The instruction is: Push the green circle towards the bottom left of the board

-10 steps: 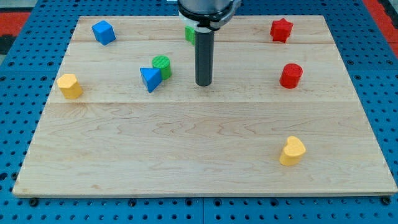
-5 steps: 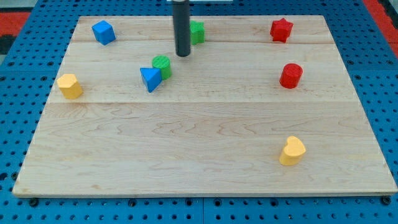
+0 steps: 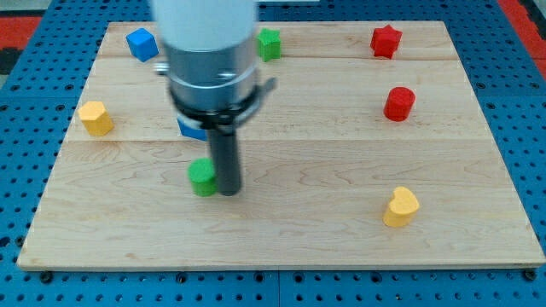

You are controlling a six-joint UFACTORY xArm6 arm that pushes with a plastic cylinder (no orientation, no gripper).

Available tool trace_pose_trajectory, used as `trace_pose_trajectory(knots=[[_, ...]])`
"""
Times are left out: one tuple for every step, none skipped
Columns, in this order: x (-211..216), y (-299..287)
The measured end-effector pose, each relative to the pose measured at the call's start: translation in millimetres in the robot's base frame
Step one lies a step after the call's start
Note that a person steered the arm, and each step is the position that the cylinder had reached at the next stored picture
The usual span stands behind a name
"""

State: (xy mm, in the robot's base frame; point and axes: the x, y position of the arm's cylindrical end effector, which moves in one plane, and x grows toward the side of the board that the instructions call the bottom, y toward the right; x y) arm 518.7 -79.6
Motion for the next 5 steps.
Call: trace_pose_trajectory(knots=[[-15, 12], [-16, -15], [6, -92], [7, -105], [0, -101]])
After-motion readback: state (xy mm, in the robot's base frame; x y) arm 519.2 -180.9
